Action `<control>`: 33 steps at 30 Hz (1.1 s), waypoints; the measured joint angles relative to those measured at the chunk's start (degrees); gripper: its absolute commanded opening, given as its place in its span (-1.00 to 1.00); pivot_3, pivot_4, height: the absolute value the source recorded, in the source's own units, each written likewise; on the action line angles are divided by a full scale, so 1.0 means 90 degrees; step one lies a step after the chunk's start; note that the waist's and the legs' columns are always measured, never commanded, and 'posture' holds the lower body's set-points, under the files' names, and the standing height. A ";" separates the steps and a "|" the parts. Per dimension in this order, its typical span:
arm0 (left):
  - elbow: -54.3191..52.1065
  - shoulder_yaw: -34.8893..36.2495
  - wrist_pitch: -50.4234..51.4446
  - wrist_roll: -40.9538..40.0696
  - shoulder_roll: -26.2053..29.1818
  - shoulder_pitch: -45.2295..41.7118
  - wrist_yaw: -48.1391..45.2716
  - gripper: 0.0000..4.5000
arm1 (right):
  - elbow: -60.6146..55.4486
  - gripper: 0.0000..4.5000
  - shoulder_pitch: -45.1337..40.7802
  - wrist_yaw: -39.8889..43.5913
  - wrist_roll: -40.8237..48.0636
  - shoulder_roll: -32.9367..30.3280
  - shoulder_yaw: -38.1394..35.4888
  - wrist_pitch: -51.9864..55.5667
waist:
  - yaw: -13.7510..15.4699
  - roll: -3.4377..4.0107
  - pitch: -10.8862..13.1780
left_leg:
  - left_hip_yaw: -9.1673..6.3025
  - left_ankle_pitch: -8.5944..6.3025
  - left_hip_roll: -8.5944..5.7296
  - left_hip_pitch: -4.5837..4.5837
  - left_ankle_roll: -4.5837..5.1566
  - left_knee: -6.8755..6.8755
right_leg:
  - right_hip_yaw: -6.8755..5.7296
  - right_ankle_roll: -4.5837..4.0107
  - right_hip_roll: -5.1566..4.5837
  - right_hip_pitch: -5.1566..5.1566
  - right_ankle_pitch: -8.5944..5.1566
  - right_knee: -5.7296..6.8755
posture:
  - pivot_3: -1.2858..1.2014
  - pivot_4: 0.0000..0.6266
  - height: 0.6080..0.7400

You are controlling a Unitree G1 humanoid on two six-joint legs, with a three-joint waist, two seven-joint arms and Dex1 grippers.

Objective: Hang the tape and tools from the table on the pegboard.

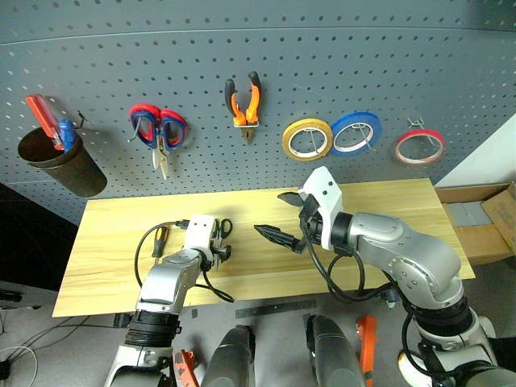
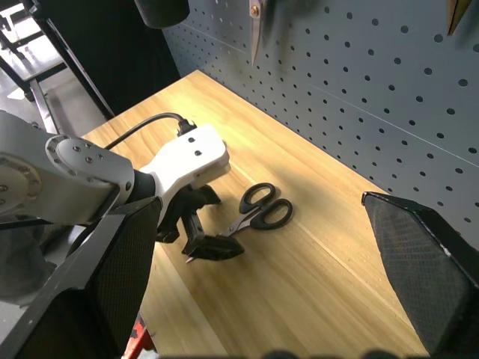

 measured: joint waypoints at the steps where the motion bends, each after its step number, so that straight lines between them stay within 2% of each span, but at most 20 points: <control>1: 0.0046 0.0035 -0.0010 0.0012 -0.0006 -0.0022 0.0007 0.74 | 0.0000 1.00 -0.0001 0.0025 0.0000 0.0000 0.0003 0.0000 | 0.0000 0.0001 0.0000 | 0.0000 0.0000 0.0000 0.0001 0.0000 0.0000 | 0.0000 0.0000 0.0000 0.0000 0.0000 0.0002 | 0.03 -0.12 1.00; 10: 0.0513 0.0198 -0.0504 0.0135 0.0010 -0.0158 -0.0184 -0.58 | 0.0000 1.00 -0.0005 0.0036 -0.0014 -0.0048 0.0008 0.0007 | 0.0016 0.0004 -0.0003 | 0.0001 0.0000 -0.0001 0.0008 0.0000 0.0000 | -0.0001 0.0000 -0.0002 0.0007 0.0000 0.0003 | 0.02 -0.12 1.00; 13: 0.0666 0.0207 -0.0662 0.0168 0.0022 -0.0222 -0.0259 -0.94 | 0.0001 1.00 -0.0005 0.0032 -0.0030 -0.0082 0.0007 0.0009 | 0.0017 0.0006 -0.0005 | 0.0002 0.0000 -0.0001 0.0010 0.0000 0.0000 | -0.0001 0.0000 -0.0002 0.0007 0.0000 0.0003 | 0.02 -0.12 1.00; 18: 0.0717 0.0234 -0.0799 0.0146 0.0029 -0.0206 -0.0497 -0.94 | 0.0001 1.00 -0.0005 0.0036 -0.0064 -0.0126 0.0007 0.0009 | 0.0015 0.0006 -0.0005 | 0.0002 0.0000 -0.0001 0.0009 0.0000 0.0000 | -0.0001 0.0000 -0.0002 0.0007 0.0000 0.0001 | 0.01 -0.11 1.00; 25: -0.0024 0.0375 -0.0977 -0.0136 0.0110 0.0590 -0.0956 -0.94 | 0.0008 1.00 -0.0006 0.0085 -0.0497 -0.0250 0.0022 -0.0538 | -0.0007 0.0005 -0.0004 | 0.0006 -0.0001 0.0008 0.0002 0.0000 -0.0006 | -0.0010 -0.0001 -0.0001 0.0003 0.0000 -0.0016 | 0.00 -0.11 1.00; 30: -0.1442 0.0590 -0.2301 -0.0202 0.0464 0.1738 -0.1486 -0.94 | -0.0101 1.00 0.0167 0.0587 -0.0793 -0.0346 -0.0003 -0.1945 | -0.0021 0.0004 -0.0003 | 0.0007 -0.0004 0.0029 -0.0011 -0.0005 -0.0013 | -0.0026 -0.0015 0.0005 0.0000 0.0013 -0.0057 | 0.00 -0.12 1.00; 33: -0.2215 0.0842 -0.2958 -0.0266 0.0557 0.1991 -0.1616 -0.94 | -0.0108 1.00 0.0150 0.0690 -0.0783 -0.0248 -0.0195 -0.2442 | 0.0003 0.0005 -0.0003 | -0.0003 -0.0004 0.0033 -0.0013 -0.0004 -0.0012 | -0.0043 -0.0017 0.0009 0.0016 0.0034 -0.0091 | 0.01 -0.14 1.00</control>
